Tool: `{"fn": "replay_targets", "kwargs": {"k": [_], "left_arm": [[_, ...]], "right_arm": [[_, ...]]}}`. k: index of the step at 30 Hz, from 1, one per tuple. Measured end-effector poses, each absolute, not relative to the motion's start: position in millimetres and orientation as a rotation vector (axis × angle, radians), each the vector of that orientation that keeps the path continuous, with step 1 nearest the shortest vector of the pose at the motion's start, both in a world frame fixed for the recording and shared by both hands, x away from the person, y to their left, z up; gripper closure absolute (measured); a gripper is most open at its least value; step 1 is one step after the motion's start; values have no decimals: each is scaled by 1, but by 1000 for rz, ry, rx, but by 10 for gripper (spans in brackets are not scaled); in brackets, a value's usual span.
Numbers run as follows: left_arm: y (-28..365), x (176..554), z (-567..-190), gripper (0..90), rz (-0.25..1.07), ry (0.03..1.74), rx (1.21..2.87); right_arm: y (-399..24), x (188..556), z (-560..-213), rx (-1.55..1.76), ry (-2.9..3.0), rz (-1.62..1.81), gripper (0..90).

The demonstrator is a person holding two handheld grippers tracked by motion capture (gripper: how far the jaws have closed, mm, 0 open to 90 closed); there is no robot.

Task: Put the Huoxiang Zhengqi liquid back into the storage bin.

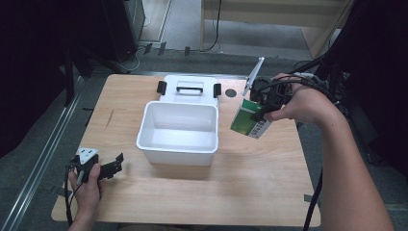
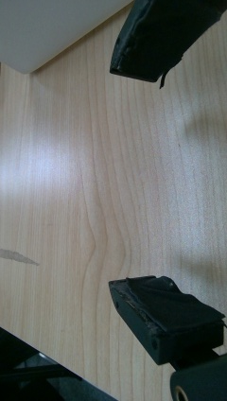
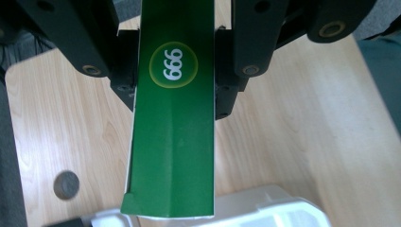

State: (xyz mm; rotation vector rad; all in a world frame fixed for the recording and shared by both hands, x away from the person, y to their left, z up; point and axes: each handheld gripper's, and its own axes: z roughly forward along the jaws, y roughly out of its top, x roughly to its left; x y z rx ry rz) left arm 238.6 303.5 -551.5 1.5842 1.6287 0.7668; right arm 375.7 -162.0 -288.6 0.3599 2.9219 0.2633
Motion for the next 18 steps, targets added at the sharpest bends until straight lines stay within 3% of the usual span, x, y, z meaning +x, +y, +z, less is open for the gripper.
{"fn": "replay_targets", "kwargs": {"k": [18], "left_arm": [[304, 238, -551, 20, 762, 1630, 1588]], "right_arm": [[-113, 371, -261, 204, 2962, 324, 644]]}}
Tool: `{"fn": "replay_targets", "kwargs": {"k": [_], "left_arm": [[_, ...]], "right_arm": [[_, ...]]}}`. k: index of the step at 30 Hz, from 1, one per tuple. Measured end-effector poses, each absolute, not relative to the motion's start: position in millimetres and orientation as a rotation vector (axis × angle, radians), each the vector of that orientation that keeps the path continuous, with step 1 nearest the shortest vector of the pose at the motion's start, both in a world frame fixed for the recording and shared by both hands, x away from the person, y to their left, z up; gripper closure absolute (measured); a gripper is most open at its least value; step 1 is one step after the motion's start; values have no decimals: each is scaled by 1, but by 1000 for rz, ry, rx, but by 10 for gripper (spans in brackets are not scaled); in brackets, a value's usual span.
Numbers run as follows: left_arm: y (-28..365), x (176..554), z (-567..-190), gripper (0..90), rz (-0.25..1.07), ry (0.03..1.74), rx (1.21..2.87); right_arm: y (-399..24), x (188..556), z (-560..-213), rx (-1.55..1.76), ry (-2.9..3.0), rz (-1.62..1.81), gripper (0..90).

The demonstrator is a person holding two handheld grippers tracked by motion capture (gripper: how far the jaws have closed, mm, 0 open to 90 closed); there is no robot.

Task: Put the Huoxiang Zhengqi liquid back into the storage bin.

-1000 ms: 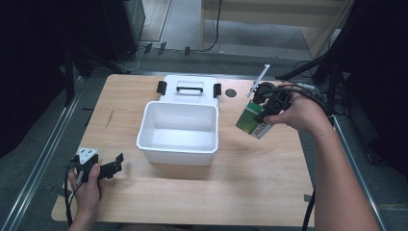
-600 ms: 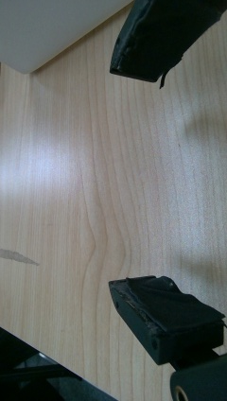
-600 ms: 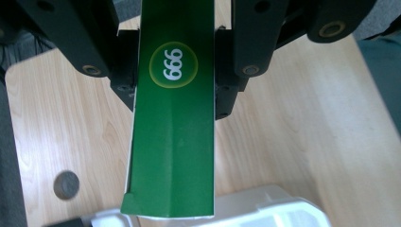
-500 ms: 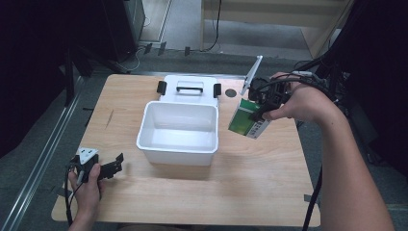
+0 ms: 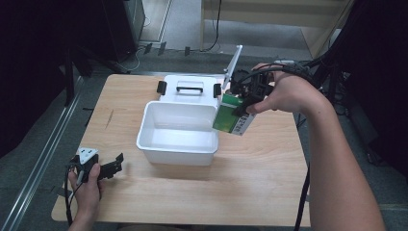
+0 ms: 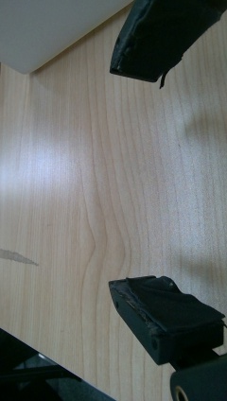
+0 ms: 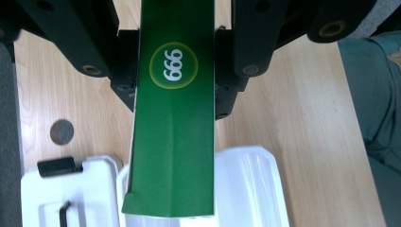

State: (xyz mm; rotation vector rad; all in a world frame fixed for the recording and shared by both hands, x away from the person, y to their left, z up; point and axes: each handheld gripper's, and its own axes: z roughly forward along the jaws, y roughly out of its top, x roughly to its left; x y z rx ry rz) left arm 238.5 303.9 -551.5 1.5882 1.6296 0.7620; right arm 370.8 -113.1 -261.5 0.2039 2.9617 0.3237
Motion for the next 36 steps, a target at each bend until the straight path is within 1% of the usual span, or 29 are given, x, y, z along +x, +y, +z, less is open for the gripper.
{"fn": "replay_targets", "kwargs": {"k": [21, 28, 36], "left_arm": [[305, 239, -552, 21, 751, 1636, 1579], [305, 239, -552, 21, 750, 1634, 1577], [305, 239, -552, 21, 749, 1634, 1576]], "right_arm": [[-39, 375, -255, 59, 2984, 283, 643], [-26, 378, -264, 26, 2999, 272, 643], [-18, 384, -285, -59, 3009, 284, 643]]}}
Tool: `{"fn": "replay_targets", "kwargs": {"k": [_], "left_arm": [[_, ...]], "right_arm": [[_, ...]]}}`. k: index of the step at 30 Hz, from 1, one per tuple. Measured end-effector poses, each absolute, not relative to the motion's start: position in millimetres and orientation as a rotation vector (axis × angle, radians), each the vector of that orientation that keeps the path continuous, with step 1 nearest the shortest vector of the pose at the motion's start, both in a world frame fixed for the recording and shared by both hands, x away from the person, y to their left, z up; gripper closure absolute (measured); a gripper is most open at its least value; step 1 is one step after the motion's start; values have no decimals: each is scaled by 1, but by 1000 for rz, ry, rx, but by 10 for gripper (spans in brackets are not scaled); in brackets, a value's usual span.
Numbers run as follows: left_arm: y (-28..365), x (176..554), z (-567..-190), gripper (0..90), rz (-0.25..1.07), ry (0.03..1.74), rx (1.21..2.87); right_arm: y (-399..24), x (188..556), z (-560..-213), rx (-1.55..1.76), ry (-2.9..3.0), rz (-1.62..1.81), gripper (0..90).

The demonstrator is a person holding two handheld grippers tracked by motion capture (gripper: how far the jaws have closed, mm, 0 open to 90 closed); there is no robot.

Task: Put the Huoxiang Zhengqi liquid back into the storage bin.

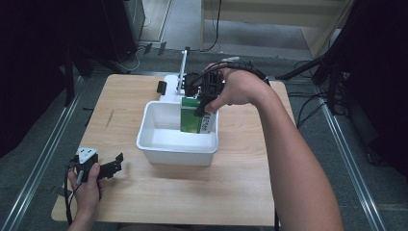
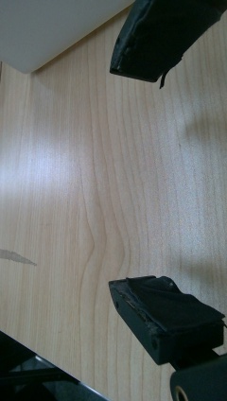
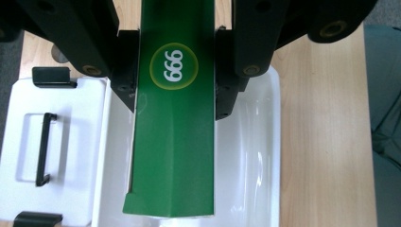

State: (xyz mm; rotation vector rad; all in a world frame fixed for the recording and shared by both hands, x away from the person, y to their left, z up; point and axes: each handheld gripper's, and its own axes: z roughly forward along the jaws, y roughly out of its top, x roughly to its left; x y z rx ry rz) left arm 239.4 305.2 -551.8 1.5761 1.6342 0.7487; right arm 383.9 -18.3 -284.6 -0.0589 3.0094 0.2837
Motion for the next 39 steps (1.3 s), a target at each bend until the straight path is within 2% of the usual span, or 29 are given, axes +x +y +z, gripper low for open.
{"fn": "replay_targets", "kwargs": {"k": [23, 39], "left_arm": [[305, 240, -552, 21, 749, 1637, 1577], [305, 240, -552, 21, 749, 1634, 1576]], "right_arm": [[-26, 406, -338, -25, 3016, 270, 641], [-17, 414, -372, -16, 3035, 195, 638]]}}
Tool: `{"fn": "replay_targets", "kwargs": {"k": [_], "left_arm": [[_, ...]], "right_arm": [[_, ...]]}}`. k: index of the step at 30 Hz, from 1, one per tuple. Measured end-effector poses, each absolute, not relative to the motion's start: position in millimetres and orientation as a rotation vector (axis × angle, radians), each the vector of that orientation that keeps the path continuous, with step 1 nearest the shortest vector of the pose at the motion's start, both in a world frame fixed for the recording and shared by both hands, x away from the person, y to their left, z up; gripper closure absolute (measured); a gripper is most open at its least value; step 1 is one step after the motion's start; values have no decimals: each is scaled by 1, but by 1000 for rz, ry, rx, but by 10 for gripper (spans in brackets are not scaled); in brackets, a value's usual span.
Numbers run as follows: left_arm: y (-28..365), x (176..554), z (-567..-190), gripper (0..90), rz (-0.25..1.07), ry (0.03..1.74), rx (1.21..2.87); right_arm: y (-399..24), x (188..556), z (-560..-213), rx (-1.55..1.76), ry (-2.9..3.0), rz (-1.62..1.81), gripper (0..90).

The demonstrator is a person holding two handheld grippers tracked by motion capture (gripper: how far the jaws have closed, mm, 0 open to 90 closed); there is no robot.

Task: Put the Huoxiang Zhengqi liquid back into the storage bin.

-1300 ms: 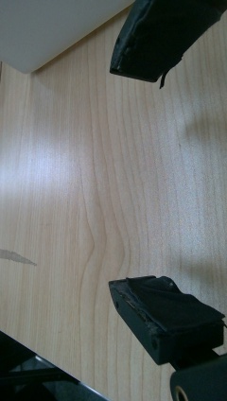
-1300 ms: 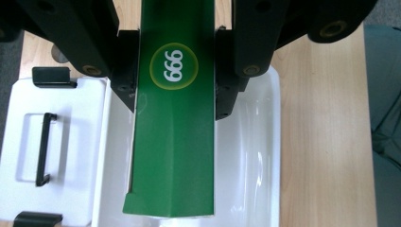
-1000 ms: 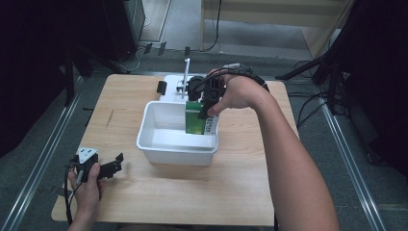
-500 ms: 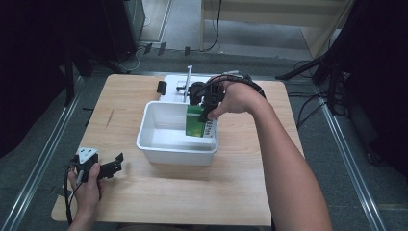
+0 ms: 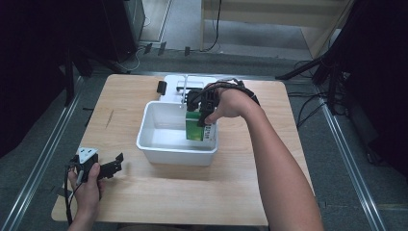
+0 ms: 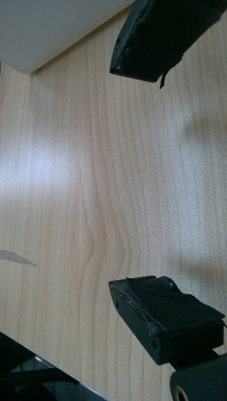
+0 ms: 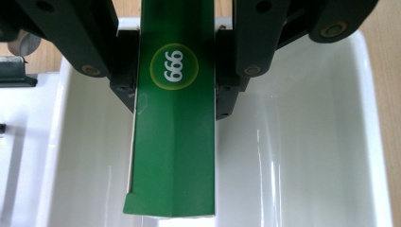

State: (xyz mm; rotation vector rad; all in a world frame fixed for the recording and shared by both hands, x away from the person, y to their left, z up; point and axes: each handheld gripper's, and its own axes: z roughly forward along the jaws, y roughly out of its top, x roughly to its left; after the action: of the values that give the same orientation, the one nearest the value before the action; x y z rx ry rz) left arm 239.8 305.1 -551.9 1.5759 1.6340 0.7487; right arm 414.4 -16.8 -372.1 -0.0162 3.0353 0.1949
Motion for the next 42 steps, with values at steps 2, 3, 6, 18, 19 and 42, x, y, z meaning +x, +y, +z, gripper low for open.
{"fn": "replay_targets", "kwargs": {"k": [2, 3, 6, 18, 19, 42], "left_arm": [[305, 240, -552, 21, 748, 1634, 1577], [305, 240, -552, 21, 748, 1634, 1577], [305, 240, -552, 21, 748, 1634, 1577], [305, 240, -552, 21, 750, 1634, 1577], [305, 240, -552, 21, 749, 1634, 1577], [304, 240, -552, 21, 749, 1633, 1580]], "right_arm": [[-16, 416, -377, -25, 3040, 191, 638], [-16, 416, -378, -26, 3040, 189, 638], [-15, 416, -382, -18, 3036, 175, 638], [-16, 418, -394, -29, 3048, 184, 631], [-16, 418, -395, -27, 3052, 180, 630], [-26, 415, -388, 128, 3000, 325, 296]]}}
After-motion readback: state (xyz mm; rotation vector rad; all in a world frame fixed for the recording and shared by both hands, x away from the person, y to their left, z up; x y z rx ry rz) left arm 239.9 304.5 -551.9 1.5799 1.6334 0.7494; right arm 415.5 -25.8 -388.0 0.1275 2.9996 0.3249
